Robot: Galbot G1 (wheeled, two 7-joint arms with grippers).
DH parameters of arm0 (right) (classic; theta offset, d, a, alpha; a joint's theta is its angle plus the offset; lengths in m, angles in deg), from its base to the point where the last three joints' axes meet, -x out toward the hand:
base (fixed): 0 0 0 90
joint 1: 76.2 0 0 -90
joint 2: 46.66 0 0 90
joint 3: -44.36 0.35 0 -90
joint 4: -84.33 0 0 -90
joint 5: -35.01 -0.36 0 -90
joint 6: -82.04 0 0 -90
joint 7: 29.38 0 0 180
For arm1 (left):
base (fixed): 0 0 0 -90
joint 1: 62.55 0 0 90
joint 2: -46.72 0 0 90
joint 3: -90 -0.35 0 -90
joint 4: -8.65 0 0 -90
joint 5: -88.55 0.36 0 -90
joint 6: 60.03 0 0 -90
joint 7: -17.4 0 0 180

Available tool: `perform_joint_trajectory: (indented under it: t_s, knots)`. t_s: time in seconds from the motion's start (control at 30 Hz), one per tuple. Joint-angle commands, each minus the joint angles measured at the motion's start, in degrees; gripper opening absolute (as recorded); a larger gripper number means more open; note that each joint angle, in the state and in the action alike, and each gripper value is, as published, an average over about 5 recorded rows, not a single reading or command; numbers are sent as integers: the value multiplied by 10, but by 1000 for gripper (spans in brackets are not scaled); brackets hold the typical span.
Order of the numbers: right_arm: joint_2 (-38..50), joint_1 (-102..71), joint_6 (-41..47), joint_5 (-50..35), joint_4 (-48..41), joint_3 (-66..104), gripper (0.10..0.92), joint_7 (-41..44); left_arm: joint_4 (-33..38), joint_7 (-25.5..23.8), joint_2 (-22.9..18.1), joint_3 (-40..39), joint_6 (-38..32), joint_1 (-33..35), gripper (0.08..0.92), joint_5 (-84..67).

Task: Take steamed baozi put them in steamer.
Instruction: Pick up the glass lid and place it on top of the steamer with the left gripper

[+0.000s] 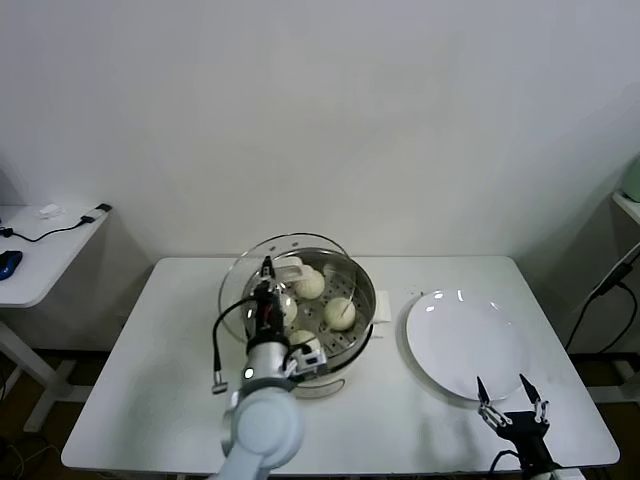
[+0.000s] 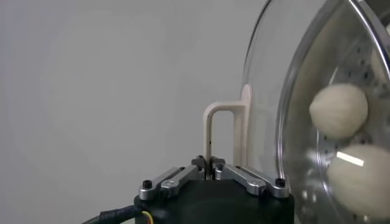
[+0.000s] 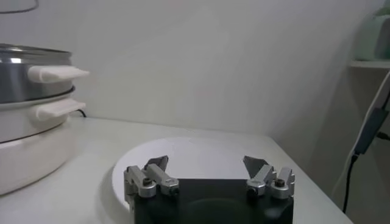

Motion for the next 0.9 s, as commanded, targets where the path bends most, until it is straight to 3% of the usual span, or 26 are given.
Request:
perform_joint_trajectory:
  t_s: [0.03,0.23,0.9]
  knots:
    - [0,0,-3,1,-5,0,823,1,-57,-11,-80,-51,16,-36,138,58]
    - [1,0,-10,-6,-14,2,823,1,-73,0,-101,-54,11,-17,138,78]
    - [-2,7,-18,-5,-19,-1,823,-2,-113,24,-96,-26,6,-4,138,93]
